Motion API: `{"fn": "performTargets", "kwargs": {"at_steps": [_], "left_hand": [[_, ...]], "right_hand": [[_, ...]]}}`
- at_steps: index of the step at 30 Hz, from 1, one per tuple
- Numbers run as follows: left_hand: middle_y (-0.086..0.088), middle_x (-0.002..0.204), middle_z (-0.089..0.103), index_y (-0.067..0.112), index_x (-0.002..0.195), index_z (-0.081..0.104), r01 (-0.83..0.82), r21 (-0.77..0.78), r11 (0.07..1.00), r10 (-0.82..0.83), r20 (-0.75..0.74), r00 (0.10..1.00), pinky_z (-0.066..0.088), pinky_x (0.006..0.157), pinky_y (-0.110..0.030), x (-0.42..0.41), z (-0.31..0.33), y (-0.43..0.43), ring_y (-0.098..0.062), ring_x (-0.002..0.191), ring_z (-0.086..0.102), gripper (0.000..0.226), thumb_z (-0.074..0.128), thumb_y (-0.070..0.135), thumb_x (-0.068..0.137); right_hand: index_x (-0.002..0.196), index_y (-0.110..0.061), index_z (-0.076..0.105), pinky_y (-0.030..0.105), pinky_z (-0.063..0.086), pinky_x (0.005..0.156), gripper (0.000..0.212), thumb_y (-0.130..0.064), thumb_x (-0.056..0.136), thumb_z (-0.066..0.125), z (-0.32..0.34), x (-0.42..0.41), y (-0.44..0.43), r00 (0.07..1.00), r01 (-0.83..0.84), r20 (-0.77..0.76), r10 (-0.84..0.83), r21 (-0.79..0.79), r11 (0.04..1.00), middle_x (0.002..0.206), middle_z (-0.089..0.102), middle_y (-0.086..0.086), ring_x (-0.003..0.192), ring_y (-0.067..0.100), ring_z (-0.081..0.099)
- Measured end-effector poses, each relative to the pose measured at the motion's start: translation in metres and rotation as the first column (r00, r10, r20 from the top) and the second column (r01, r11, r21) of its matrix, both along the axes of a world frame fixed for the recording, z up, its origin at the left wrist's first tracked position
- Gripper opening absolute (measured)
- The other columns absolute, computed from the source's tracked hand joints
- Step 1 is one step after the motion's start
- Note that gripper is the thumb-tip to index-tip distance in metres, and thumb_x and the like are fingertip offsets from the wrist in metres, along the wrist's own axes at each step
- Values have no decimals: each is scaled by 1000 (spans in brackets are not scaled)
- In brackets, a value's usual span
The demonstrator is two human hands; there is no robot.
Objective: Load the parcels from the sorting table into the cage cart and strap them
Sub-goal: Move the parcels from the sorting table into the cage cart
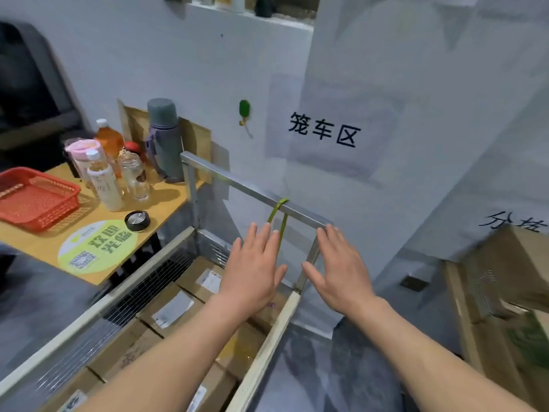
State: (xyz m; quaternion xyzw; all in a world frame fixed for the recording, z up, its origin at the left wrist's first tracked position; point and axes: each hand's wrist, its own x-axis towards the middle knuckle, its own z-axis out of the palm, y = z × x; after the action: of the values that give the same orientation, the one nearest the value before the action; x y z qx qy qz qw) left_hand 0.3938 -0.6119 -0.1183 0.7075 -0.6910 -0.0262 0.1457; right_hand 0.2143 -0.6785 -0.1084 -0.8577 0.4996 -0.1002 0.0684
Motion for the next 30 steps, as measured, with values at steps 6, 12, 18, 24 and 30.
{"fn": "performTargets", "kwargs": {"at_steps": [6, 12, 18, 24, 30], "left_hand": [[-17, 153, 39, 3, 145, 42, 133, -153, 979, -130, 31, 991, 40, 107, -55, -87, 54, -31, -40, 143, 32, 68, 44, 47, 93], [-18, 146, 48, 2, 140, 47, 277, -264, 924, -260, 95, 961, 47, 97, -53, -214, 92, -56, -41, 135, 44, 71, 34, 51, 91], [-20, 142, 52, -1, 136, 50, 425, -283, 860, -406, 127, 905, 49, 93, -54, -336, 106, -65, -44, 130, 48, 72, 34, 51, 90], [-10, 162, 19, 9, 154, 22, 520, -180, 835, -513, 86, 854, 24, 118, -47, -419, 88, -76, -32, 150, 12, 73, 31, 55, 98], [-4, 165, 2, 16, 157, 7, 561, -35, 827, -562, -45, 826, 13, 122, -44, -467, 38, -105, -25, 152, -3, 73, 33, 54, 100]], "right_hand": [[157, -10, 23, 46, 21, 122, 90, -67, 87, 21, 54, -105, 3, 989, 139, 66, -131, -136, 981, 164, 21, 11, 152, 27, 17], [156, -10, 27, 47, 26, 119, 86, -64, 89, 27, 84, -241, 17, 949, 313, 106, -296, -230, 922, 162, 26, 13, 151, 29, 22], [148, -3, 43, 53, 40, 109, 79, -57, 89, 43, 82, -370, 37, 879, 477, 153, -452, -287, 831, 153, 42, 20, 142, 37, 39], [159, -15, 16, 39, 12, 122, 80, -62, 97, 32, 58, -460, 57, 779, 622, 104, -619, -256, 740, 166, 15, 6, 154, 23, 8], [159, -19, 10, 35, 15, 121, 76, -58, 99, 37, 18, -503, 58, 674, 739, 14, -739, -32, 673, 167, 9, 2, 154, 20, 4]]}}
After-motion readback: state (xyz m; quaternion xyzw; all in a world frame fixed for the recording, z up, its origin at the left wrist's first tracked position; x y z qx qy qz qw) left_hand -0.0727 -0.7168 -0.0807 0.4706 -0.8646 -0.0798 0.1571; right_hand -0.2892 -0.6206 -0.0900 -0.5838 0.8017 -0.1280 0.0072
